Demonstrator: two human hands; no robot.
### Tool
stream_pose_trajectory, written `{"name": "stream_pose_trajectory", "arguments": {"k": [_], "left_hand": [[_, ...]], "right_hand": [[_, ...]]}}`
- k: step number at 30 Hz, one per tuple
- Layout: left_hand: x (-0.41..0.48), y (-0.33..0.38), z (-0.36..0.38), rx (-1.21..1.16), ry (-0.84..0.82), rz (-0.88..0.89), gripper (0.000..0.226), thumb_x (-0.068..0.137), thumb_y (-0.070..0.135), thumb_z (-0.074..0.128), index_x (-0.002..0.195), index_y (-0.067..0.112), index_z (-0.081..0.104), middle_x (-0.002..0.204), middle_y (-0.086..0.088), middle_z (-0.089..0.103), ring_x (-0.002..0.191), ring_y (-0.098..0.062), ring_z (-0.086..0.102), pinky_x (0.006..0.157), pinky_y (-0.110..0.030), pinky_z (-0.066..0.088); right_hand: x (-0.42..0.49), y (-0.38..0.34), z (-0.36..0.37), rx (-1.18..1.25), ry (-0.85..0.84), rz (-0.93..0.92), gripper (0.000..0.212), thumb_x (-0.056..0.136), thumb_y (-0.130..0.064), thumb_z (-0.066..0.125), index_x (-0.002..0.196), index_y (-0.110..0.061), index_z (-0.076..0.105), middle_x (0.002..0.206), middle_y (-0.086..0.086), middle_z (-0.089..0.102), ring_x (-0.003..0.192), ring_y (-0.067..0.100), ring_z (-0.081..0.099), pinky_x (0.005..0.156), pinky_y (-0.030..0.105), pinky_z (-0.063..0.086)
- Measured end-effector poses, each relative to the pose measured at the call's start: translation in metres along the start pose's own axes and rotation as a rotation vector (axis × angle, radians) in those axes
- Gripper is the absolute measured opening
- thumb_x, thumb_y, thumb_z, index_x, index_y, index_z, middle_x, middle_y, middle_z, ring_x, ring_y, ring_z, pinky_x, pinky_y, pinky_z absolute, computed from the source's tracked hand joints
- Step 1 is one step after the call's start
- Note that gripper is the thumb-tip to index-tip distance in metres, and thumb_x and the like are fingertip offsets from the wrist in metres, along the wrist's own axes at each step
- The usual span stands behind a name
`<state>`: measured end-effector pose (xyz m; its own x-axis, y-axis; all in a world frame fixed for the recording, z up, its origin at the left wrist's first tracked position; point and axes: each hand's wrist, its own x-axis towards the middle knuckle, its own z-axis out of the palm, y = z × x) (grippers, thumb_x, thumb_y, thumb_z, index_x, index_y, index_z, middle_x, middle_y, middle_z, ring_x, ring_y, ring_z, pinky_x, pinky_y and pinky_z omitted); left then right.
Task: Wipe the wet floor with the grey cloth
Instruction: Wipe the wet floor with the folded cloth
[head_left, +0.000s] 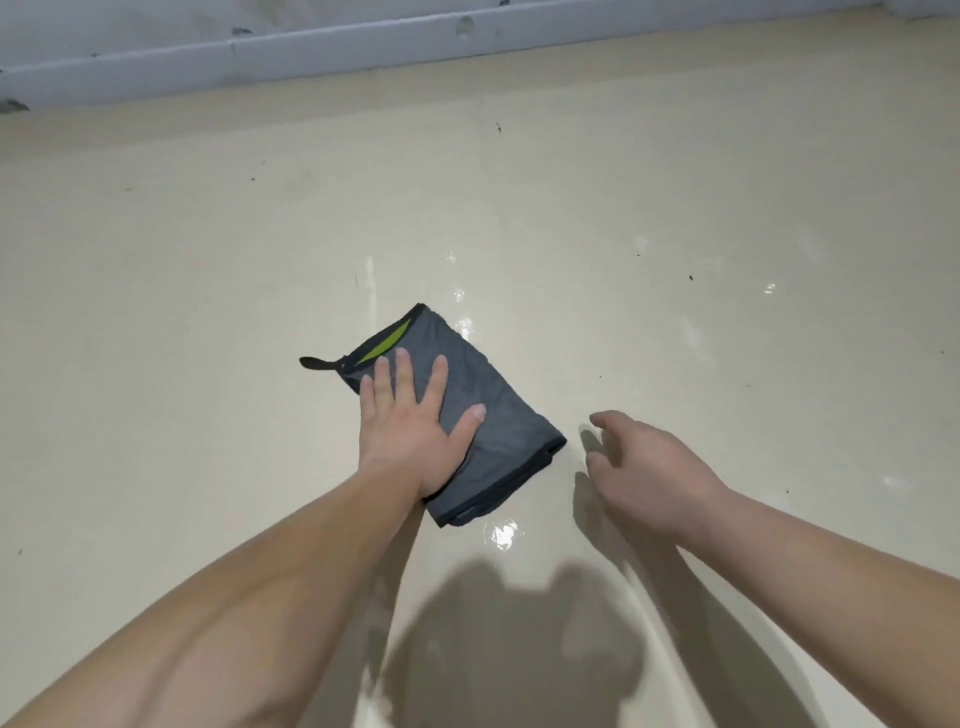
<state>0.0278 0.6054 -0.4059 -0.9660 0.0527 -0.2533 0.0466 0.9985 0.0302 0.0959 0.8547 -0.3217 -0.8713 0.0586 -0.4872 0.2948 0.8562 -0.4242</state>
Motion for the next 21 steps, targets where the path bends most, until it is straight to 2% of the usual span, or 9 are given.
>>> {"name": "stream_pose_trajectory", "arguments": {"k": [2, 5, 9, 11, 13, 16, 19, 21], "left_hand": [[-0.023, 0.001, 0.011, -0.054, 0.029, -0.054, 0.083, 0.093, 0.077, -0.001, 0.162, 0.03, -0.013, 0.169, -0.016, -0.018, 0.154, -0.037, -0.021, 0.124, -0.055, -0.01], [-0.059, 0.018, 0.028, -0.104, 0.061, -0.053, 0.08, 0.097, 0.069, 0.003, 0.163, 0.024, -0.007, 0.169, -0.02, -0.013, 0.154, -0.041, -0.019, 0.124, -0.058, -0.007], [-0.098, 0.051, 0.051, -0.129, 0.144, 0.121, 0.077, 0.1, 0.063, 0.023, 0.162, 0.017, 0.025, 0.168, -0.026, 0.012, 0.155, -0.047, 0.004, 0.123, -0.063, 0.01], [-0.11, 0.08, 0.057, -0.158, 0.152, 0.227, 0.075, 0.099, 0.061, 0.031, 0.159, 0.015, 0.033, 0.166, -0.027, 0.016, 0.154, -0.048, 0.009, 0.122, -0.065, 0.014], [-0.117, 0.11, 0.059, -0.119, 0.132, 0.324, 0.075, 0.1, 0.059, 0.026, 0.161, 0.016, 0.026, 0.167, -0.026, 0.009, 0.155, -0.048, 0.002, 0.122, -0.065, 0.01], [-0.125, 0.166, 0.059, -0.08, 0.09, 0.47, 0.076, 0.097, 0.057, 0.018, 0.163, 0.02, 0.016, 0.169, -0.022, -0.001, 0.155, -0.046, -0.009, 0.124, -0.062, 0.003], [-0.14, 0.229, 0.066, -0.095, 0.024, 0.625, 0.078, 0.097, 0.061, 0.013, 0.164, 0.023, 0.004, 0.169, -0.019, -0.012, 0.153, -0.043, -0.022, 0.124, -0.061, -0.007], [-0.158, 0.26, 0.071, -0.094, -0.015, 0.719, 0.076, 0.1, 0.062, 0.015, 0.164, 0.021, 0.003, 0.169, -0.019, -0.014, 0.152, -0.043, -0.024, 0.123, -0.061, -0.007]], "right_hand": [[0.004, -0.012, 0.009, -0.045, -0.039, -0.006, 0.042, 0.099, -0.034, 0.046, 0.14, -0.029, 0.048, 0.13, -0.006, 0.062, 0.118, 0.023, 0.058, 0.096, 0.038, 0.049], [0.008, -0.021, 0.019, -0.138, -0.047, -0.017, 0.025, 0.093, -0.032, 0.046, 0.112, -0.024, 0.059, 0.107, -0.005, 0.068, 0.102, 0.025, 0.062, 0.086, 0.036, 0.054], [0.0, -0.015, 0.015, -0.099, -0.059, -0.039, 0.027, 0.094, -0.029, 0.044, 0.117, -0.022, 0.056, 0.107, -0.005, 0.067, 0.1, 0.022, 0.062, 0.088, 0.039, 0.054], [-0.017, 0.002, 0.011, -0.071, 0.01, -0.04, 0.029, 0.097, -0.028, 0.043, 0.124, -0.024, 0.053, 0.117, -0.005, 0.063, 0.106, 0.023, 0.061, 0.091, 0.042, 0.053], [-0.037, 0.023, 0.009, -0.114, 0.046, -0.045, 0.032, 0.099, -0.028, 0.041, 0.131, -0.03, 0.05, 0.126, -0.006, 0.057, 0.112, 0.021, 0.058, 0.09, 0.041, 0.052], [-0.073, 0.067, -0.004, -0.163, 0.023, 0.024, 0.038, 0.101, -0.031, 0.041, 0.138, -0.034, 0.047, 0.129, -0.007, 0.053, 0.111, 0.019, 0.059, 0.087, 0.038, 0.053], [-0.115, 0.124, -0.021, -0.183, 0.048, 0.208, 0.035, 0.101, -0.033, 0.041, 0.135, -0.03, 0.051, 0.126, -0.005, 0.054, 0.108, 0.02, 0.06, 0.086, 0.039, 0.053], [-0.146, 0.159, -0.03, -0.187, 0.019, 0.351, 0.034, 0.102, -0.035, 0.04, 0.132, -0.027, 0.053, 0.123, -0.003, 0.055, 0.107, 0.022, 0.062, 0.087, 0.04, 0.053]]}}
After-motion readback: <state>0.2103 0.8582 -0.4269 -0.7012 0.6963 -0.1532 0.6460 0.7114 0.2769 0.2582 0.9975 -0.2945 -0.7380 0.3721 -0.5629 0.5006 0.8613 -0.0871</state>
